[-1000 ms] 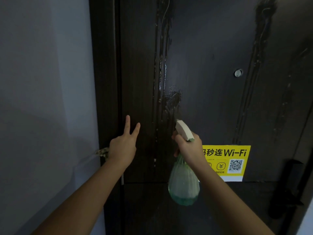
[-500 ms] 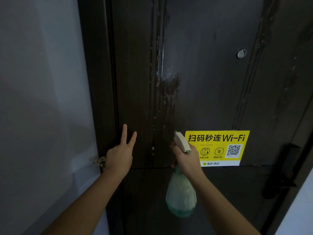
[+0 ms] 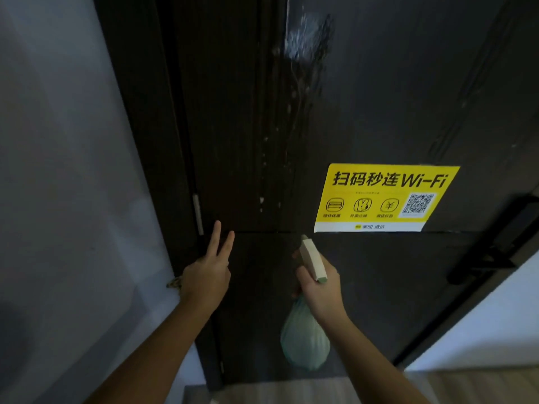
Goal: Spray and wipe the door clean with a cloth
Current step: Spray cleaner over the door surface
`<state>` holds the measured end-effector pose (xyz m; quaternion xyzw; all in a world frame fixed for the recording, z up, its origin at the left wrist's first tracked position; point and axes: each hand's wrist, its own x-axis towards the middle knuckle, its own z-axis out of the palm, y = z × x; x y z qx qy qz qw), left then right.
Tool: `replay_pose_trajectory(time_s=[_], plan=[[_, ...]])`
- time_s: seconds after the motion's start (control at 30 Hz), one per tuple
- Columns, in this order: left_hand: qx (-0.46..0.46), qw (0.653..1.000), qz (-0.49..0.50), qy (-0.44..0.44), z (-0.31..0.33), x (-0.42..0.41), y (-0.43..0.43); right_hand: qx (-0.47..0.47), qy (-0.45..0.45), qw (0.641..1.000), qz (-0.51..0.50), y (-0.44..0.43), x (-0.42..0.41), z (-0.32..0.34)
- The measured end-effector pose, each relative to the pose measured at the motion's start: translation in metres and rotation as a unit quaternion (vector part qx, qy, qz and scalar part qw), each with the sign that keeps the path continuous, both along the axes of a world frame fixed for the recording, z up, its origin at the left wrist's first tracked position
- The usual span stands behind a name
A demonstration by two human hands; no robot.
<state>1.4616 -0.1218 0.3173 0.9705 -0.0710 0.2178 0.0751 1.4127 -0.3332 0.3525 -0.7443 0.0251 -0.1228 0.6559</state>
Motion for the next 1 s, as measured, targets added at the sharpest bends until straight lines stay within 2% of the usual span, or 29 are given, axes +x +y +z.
replay_pose_trajectory(time_s=[0.1, 0.2, 0.27, 0.43, 0.73, 0.87, 1.0], plan=[[0.003, 0.998, 0.015, 0.062, -0.045, -0.008, 0.0, 0.001, 0.065, 0.998, 0.019, -0.001, -0.005, -0.046], [-0.005, 0.997, 0.025, 0.068, -0.079, -0.006, 0.002, 0.015, 0.131, 0.99, 0.047, -0.001, -0.004, -0.084], [0.005, 0.997, 0.036, 0.067, -0.097, -0.003, 0.001, 0.006, 0.141, 0.988, 0.06, -0.001, -0.001, -0.104], [0.003, 0.998, 0.053, 0.03, -0.14, 0.009, -0.011, -0.031, 0.067, 0.993, 0.089, 0.004, 0.009, -0.148], [0.004, 0.996, 0.058, -0.072, -0.228, 0.035, -0.017, -0.076, -0.164, 0.981, 0.073, 0.024, 0.054, -0.222], [0.037, 0.991, 0.066, -0.107, -0.256, 0.045, -0.008, -0.088, -0.19, 0.977, 0.031, 0.029, 0.069, -0.236], [0.011, 0.985, 0.045, -0.168, -0.273, 0.046, -0.004, -0.09, -0.197, 0.976, 0.007, 0.031, 0.07, -0.262]])
